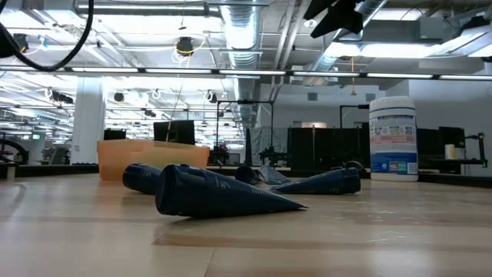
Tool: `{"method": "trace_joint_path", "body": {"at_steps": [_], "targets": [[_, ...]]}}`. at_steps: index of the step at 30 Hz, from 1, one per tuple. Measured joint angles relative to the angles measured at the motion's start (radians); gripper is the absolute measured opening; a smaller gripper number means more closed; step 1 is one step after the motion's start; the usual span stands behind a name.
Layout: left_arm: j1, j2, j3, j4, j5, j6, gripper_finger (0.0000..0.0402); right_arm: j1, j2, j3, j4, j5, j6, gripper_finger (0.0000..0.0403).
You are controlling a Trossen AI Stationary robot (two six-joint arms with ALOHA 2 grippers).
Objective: Pick & Place Travel size toiletries
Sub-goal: Put the black hairbrush into the transparent bin
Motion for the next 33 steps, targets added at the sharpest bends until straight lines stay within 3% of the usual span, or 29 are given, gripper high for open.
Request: {"method": "trace_joint_path", "body": {"at_steps": [9, 13, 18, 21, 25, 33], "targets": [[0.05, -0.144, 0.0, -0.007, -0.017, -0.11, 0.017, -0.007, 0.0, 0.0, 0.0, 0.001, -0.026, 0.0196], [0.077, -0.221, 0.0, -0.005, -0.125, -0.136, 0.0135, -0.014, 0.0, 0.0, 0.0, 0.002, -0.026, 0.0192], [0.106, -0.263, 0.001, -0.002, -0.307, -0.111, 0.0058, -0.019, 0.0, 0.0, 0.0, 0.003, -0.025, 0.0186], [0.108, -0.224, 0.001, 0.001, -0.355, -0.076, 0.0011, -0.019, 0.001, 0.0, 0.0, 0.003, -0.025, 0.0182], [0.104, -0.12, 0.001, 0.001, -0.346, -0.038, 0.0006, -0.019, 0.002, 0.0, 0.0, 0.003, -0.025, 0.0178], [0.047, 0.091, 0.0, 0.013, -0.222, -0.011, 0.0001, -0.018, 0.002, 0.0, 0.0, 0.003, -0.024, 0.017]]}}
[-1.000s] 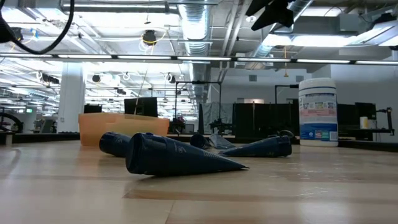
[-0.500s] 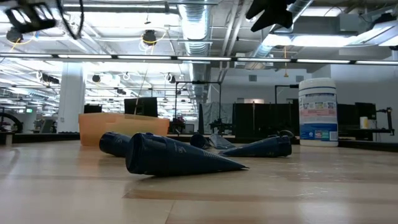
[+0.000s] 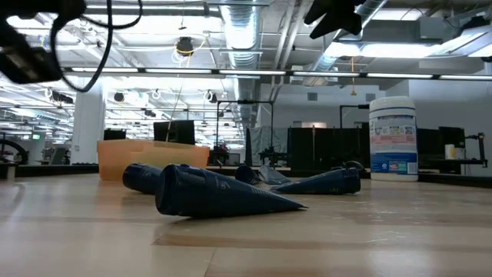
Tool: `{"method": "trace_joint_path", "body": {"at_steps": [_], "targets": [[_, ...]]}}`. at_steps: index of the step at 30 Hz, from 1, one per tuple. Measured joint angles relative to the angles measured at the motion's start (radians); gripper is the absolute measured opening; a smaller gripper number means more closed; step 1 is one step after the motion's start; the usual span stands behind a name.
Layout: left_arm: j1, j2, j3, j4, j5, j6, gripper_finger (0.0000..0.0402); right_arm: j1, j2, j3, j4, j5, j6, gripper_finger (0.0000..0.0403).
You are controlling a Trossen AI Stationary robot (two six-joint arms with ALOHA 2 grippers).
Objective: Pick & Place Travel size toiletries
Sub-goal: Put the black hairbrush into the transparent bin
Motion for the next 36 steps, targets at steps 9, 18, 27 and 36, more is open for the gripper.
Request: {"method": "trace_joint_path", "body": {"at_steps": [9, 18, 27, 36], "targets": [[-0.029, 0.056, 0.0, 0.052, -0.055, 0.0, 0.0001, -0.002, 0.0, 0.0, 0.0, 0.001, -0.021, 0.017], [-0.029, 0.056, 0.0, 0.064, -0.093, 0.0, 0.0001, -0.001, 0.0, 0.0, -0.001, 0.001, -0.028, 0.0165], [-0.034, 0.056, -0.041, 0.091, -0.157, -0.004, 0.0001, -0.001, 0.0, 0.0, -0.001, 0.0, -0.029, 0.0162], [-0.083, 0.057, -0.09, 0.118, -0.189, -0.003, 0.0001, -0.001, 0.0, 0.0, -0.047, 0.0, -0.028, 0.0157]]}}
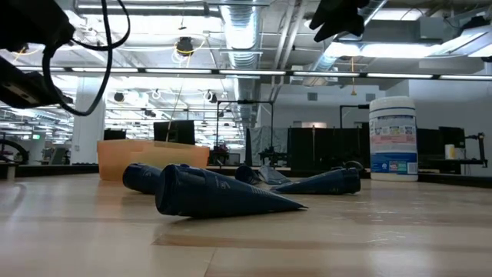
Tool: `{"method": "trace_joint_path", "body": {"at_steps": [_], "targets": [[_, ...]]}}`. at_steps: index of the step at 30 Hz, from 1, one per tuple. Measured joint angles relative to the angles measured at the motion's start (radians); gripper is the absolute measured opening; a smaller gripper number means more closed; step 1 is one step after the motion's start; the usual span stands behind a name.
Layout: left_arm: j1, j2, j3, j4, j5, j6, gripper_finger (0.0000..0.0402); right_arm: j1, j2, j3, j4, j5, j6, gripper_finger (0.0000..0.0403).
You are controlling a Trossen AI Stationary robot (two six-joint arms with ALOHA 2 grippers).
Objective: Pick & Place Travel size toiletries
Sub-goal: Put the black hairbrush into the transparent bin, then put the dark blue shave cream into the gray bin
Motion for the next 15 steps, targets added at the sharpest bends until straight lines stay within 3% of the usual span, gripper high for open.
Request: {"method": "trace_joint_path", "body": {"at_steps": [8, 15], "targets": [[-0.001, -0.022, -0.022, 0.033, 0.05, -0.027, 0.0005, 0.0, 0.0, 0.0, -0.005, 0.0, 0.0, 0.016], [0.047, -0.195, -0.022, 0.034, 0.054, -0.147, 0.0034, 0.0, 0.0, 0.0, -0.014, 0.0, -0.027, 0.0167]]}}
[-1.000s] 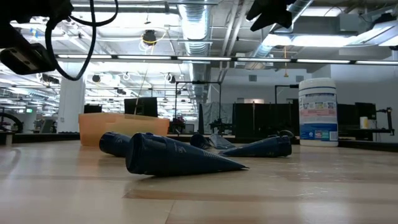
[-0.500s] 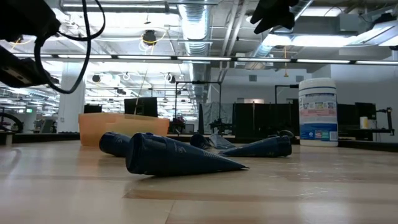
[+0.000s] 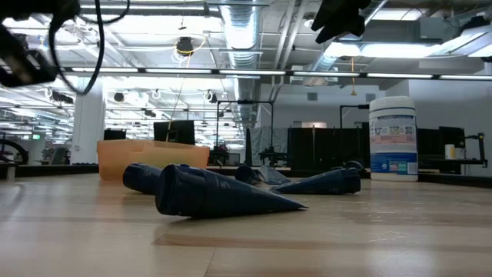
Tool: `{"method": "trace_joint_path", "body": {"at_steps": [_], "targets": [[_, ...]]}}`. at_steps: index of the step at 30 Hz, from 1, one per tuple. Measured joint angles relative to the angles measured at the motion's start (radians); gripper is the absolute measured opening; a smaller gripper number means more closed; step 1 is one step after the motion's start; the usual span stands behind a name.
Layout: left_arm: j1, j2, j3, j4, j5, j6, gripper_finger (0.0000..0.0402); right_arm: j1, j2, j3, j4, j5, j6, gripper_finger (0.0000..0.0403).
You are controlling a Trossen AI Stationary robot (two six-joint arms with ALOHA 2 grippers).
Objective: Pick & Place Travel size toiletries
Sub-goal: Put the dark blue shave cream into the gray bin
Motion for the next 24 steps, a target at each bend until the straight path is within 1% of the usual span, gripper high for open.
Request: {"method": "trace_joint_path", "body": {"at_steps": [3, 7, 9, 11, 14, 16, 19, 24], "targets": [[0.028, -0.107, 0.0, 0.001, -0.046, -0.076, 0.0054, 0.0, 0.004, 0.0, -0.017, 0.0, -0.011, 0.0183], [0.063, -0.252, 0.0, 0.016, -0.16, -0.147, 0.0079, 0.0, 0.051, -0.002, -0.074, -0.001, 0.004, 0.0215], [0.076, -0.323, 0.0, 0.033, -0.252, -0.166, 0.0087, -0.002, 0.095, 0.002, -0.095, -0.001, 0.055, 0.023], [0.086, -0.389, 0.0, 0.067, -0.351, -0.167, 0.0094, -0.014, 0.161, -0.001, -0.14, -0.002, 0.146, 0.0243], [0.097, -0.475, 0.0, 0.106, -0.52, -0.165, 0.0104, -0.022, 0.259, -0.002, -0.167, -0.001, 0.263, 0.0252], [0.098, -0.525, 0.0, 0.143, -0.617, -0.135, 0.0112, -0.029, 0.32, -0.002, -0.182, 0.0, 0.319, 0.0255], [0.097, -0.575, 0.001, 0.208, -0.683, -0.051, 0.0129, -0.031, 0.402, -0.002, -0.2, -0.005, 0.399, 0.0255], [0.098, -0.602, 0.001, 0.29, -0.705, 0.028, 0.0165, -0.041, 0.494, -0.001, -0.247, -0.022, 0.532, 0.0256]]}}
